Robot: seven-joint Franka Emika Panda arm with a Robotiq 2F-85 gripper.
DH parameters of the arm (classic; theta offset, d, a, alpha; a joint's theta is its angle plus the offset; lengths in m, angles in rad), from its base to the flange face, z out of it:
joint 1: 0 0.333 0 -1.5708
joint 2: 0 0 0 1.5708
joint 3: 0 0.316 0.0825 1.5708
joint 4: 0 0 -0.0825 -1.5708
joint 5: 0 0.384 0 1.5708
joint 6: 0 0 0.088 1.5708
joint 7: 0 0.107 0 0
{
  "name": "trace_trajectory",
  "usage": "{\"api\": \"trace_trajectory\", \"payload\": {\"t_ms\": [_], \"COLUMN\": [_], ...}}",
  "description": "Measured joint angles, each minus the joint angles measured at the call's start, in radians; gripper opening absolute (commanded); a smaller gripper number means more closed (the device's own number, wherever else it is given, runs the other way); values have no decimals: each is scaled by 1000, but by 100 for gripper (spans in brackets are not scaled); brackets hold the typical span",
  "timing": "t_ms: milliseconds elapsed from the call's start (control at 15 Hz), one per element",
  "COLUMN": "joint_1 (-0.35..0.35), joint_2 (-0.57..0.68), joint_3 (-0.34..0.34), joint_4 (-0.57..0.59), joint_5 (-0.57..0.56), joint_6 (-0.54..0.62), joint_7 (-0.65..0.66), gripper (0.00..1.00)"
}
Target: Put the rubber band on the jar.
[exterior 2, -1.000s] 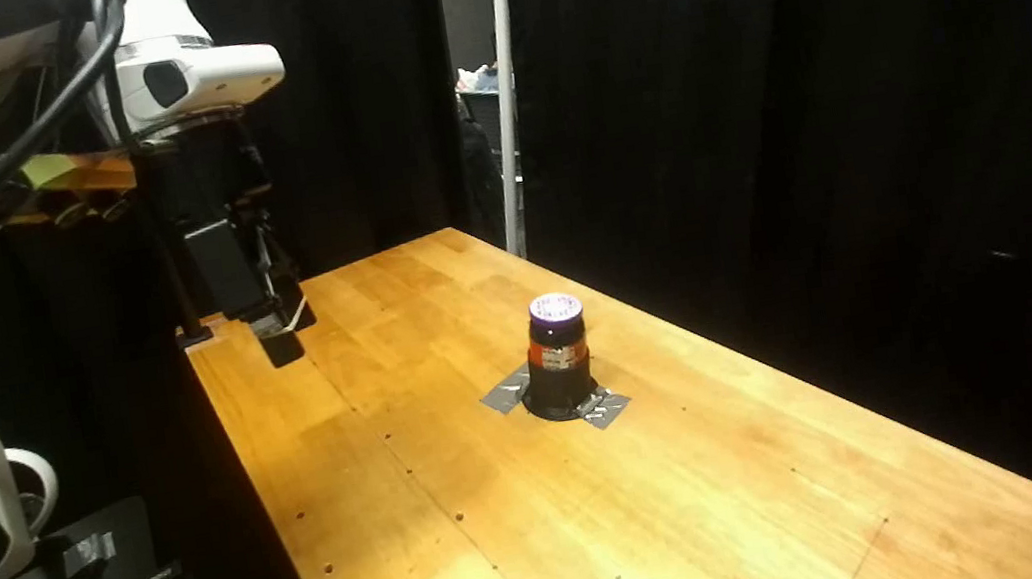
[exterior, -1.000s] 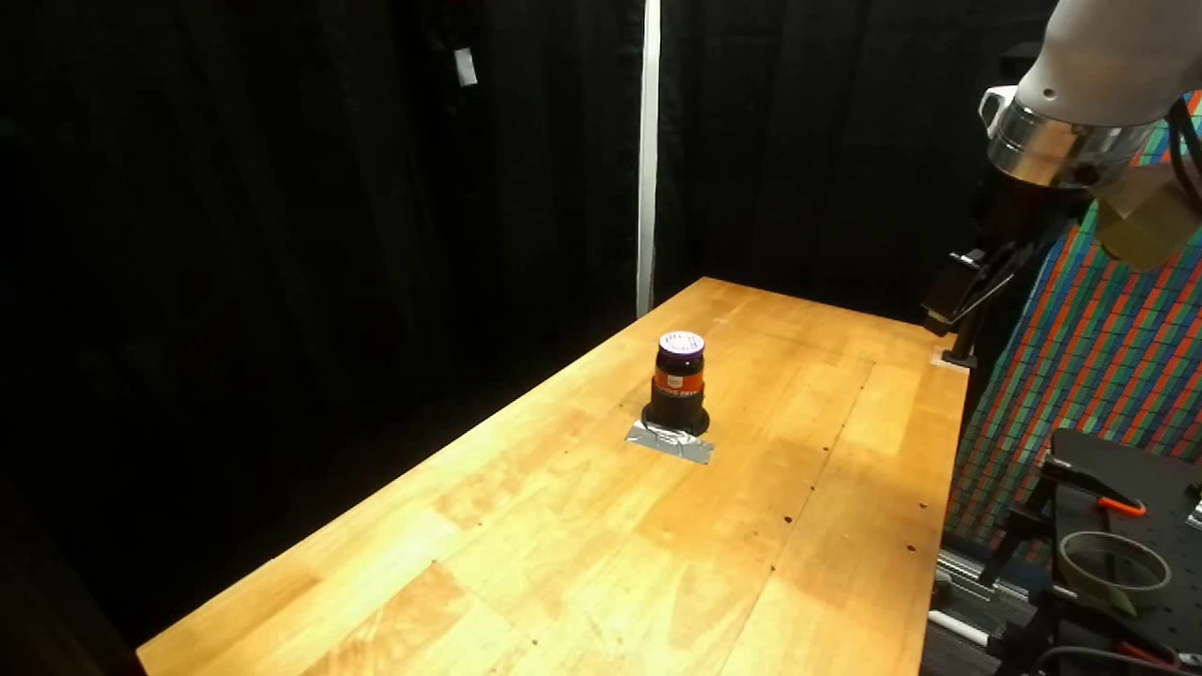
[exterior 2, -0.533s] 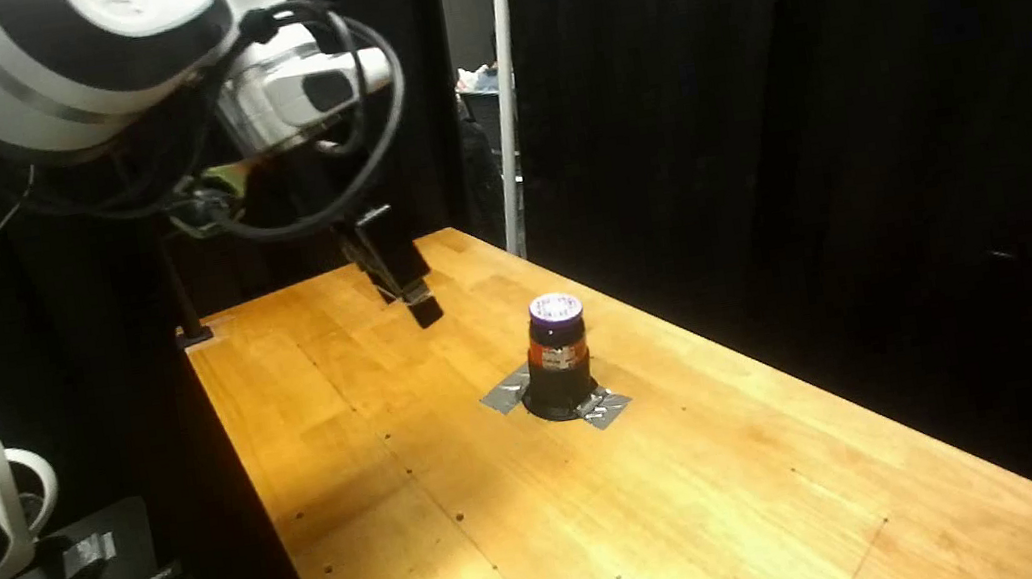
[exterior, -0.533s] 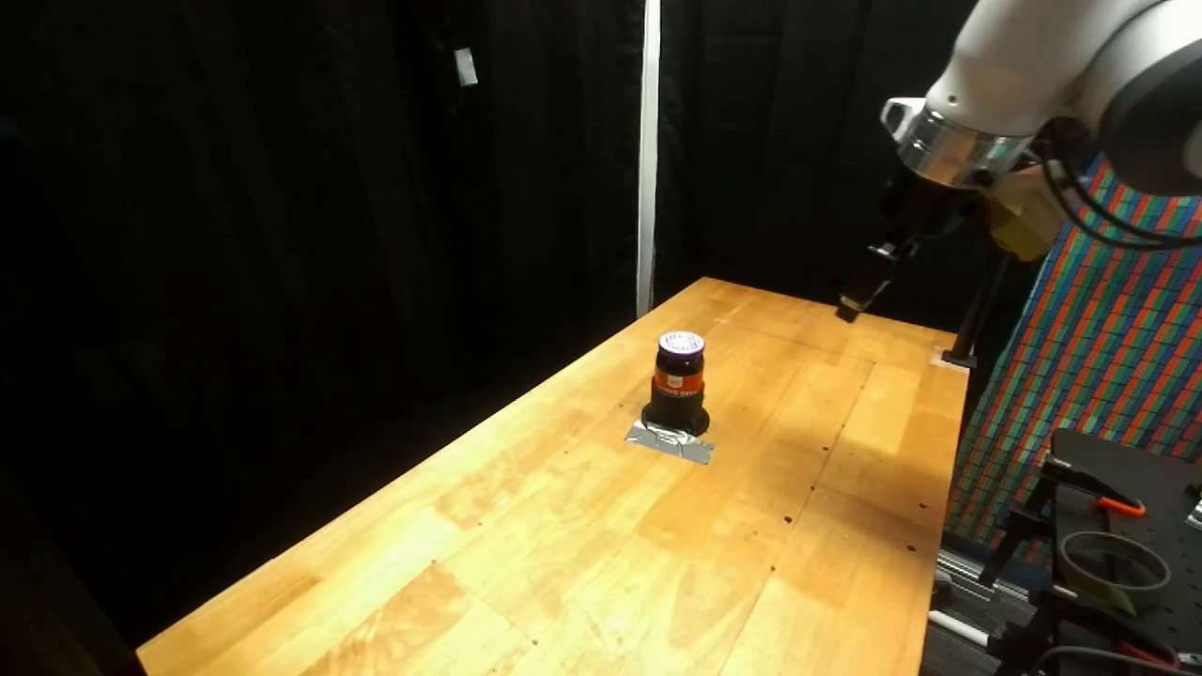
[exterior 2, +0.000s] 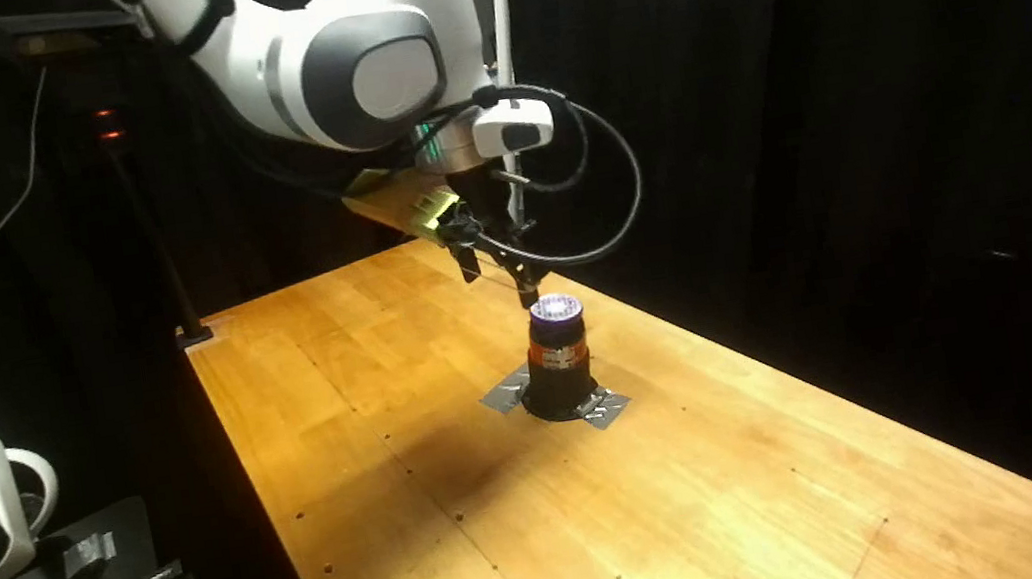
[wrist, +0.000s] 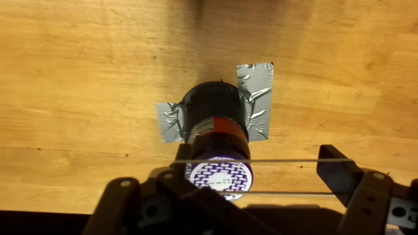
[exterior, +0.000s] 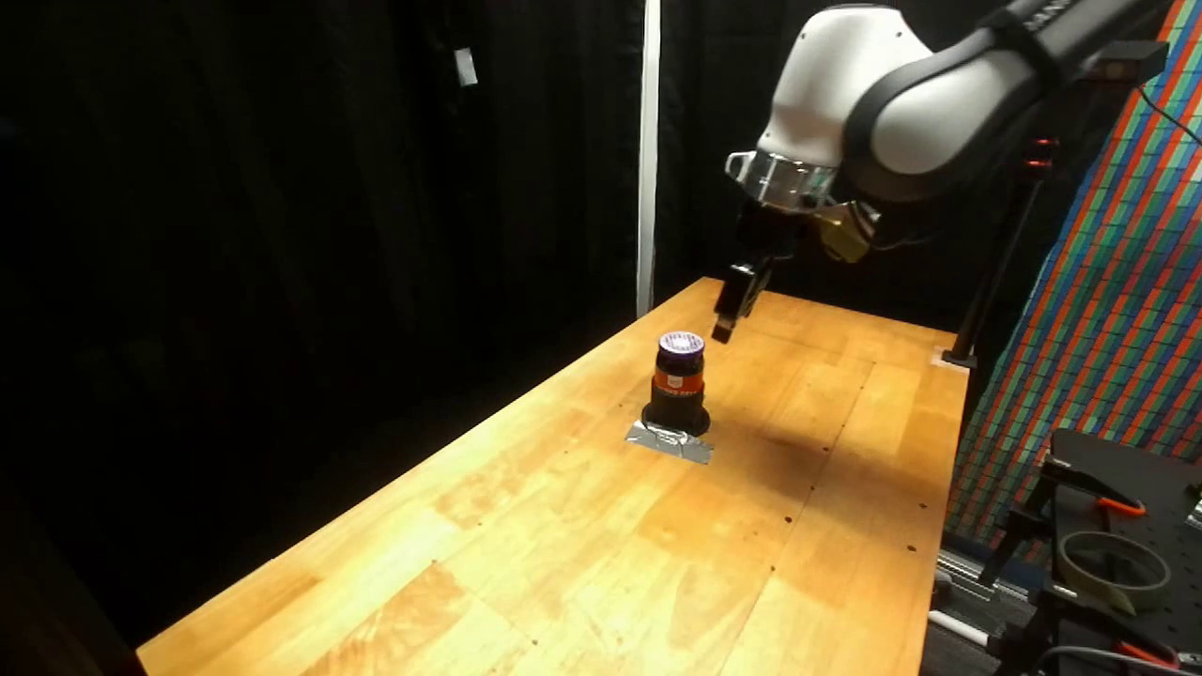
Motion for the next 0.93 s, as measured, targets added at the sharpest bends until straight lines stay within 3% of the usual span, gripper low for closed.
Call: {"api": "trace_trajectory", "payload": {"t_ms": [133, 600, 933], "joint_1": [11, 59, 80], "joint_2": [98, 353, 501], "joint_3": [-3, -73, -100], "joint_4": [119, 515, 731], "joint_5": [36, 4, 3], "joint_6": [-73, -291, -432], "joint_7": [-41, -51, -55], "gripper": [100, 100, 100]}}
